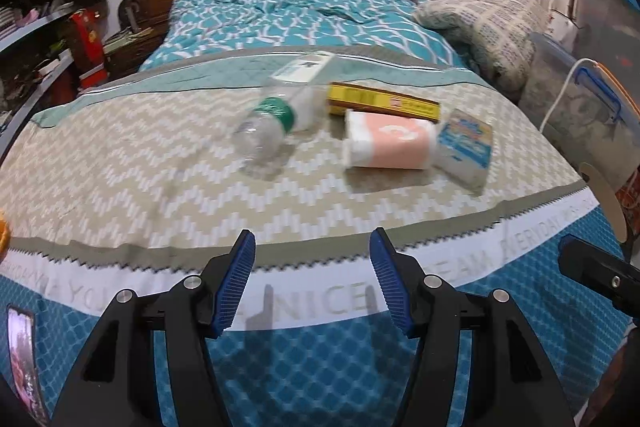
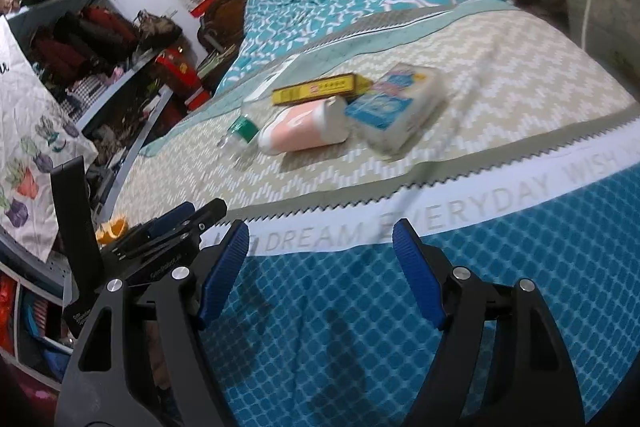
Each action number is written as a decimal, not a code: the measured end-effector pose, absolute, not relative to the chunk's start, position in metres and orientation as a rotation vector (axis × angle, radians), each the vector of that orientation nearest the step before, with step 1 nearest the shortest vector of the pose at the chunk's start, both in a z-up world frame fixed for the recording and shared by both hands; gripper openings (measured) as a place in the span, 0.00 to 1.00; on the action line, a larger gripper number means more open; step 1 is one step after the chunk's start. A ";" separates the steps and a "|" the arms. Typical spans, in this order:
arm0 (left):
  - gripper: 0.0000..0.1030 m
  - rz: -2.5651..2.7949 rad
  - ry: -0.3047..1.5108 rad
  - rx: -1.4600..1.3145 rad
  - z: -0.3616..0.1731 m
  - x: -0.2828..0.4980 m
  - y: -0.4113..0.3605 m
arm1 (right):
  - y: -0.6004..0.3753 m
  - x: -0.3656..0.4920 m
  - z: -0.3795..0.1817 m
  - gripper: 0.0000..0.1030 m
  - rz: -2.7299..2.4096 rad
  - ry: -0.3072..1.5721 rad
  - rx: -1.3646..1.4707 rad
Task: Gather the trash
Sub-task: 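Move both grippers back over the remaining items on the bed, then grasp the pink-white paper cup with the left gripper, then grasp the blue-white tissue pack with the right gripper while the left holds the cup, then carry the cup and tissue pack over the beige bin and open both grippers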
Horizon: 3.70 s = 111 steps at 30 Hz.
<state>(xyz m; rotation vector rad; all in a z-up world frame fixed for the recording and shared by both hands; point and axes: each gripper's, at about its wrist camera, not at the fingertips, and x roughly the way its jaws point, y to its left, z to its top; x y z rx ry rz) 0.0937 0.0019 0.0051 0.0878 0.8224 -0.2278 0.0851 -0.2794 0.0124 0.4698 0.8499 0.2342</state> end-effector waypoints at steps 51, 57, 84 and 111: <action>0.64 -0.213 0.865 -0.243 -0.014 0.112 0.095 | -0.241 0.369 -0.013 0.82 0.283 1.140 0.257; 0.64 -0.234 0.823 -0.207 -0.009 0.105 0.087 | -0.223 0.342 -0.029 0.82 0.542 1.240 0.336; 0.89 -0.401 0.860 -0.069 -0.003 0.081 0.006 | -0.281 0.166 0.018 0.82 0.349 0.815 0.376; 0.30 -0.607 0.755 -0.082 0.059 0.038 -0.036 | -0.406 0.078 -0.004 0.55 0.105 0.759 0.530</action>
